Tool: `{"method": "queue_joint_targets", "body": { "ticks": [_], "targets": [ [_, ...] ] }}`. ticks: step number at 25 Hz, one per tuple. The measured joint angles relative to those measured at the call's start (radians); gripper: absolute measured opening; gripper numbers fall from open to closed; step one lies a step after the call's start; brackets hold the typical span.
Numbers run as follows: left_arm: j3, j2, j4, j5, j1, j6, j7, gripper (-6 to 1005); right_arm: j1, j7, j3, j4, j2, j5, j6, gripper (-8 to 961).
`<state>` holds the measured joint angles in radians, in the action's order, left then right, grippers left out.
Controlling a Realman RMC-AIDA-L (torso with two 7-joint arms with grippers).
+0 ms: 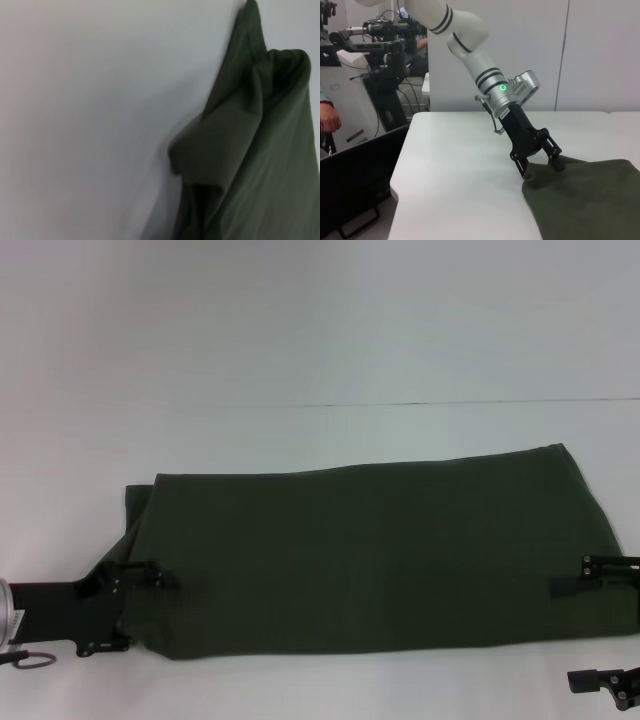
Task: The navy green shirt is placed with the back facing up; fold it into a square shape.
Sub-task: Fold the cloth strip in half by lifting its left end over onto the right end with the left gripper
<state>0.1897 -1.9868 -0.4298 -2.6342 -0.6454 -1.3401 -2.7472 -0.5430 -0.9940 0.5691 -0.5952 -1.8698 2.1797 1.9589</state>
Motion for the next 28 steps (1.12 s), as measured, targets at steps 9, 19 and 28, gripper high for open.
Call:
{"method": "queue_joint_targets", "body": {
  "ticks": [9,19,28],
  "targets": [
    [0.002,0.000,-0.007,-0.007,0.003,-0.023,-0.001,626,-0.005,0.000,0.000,0.000,0.000,0.000,0.000,925],
    [-0.024,0.010,-0.065,0.043,0.006,-0.104,-0.012,483,-0.011,-0.002,0.000,0.000,0.000,0.000,-0.011,925],
    [-0.016,0.009,-0.059,0.039,0.006,-0.091,-0.012,480,-0.017,-0.005,-0.001,0.000,0.003,0.000,-0.014,924]
  ]
}}
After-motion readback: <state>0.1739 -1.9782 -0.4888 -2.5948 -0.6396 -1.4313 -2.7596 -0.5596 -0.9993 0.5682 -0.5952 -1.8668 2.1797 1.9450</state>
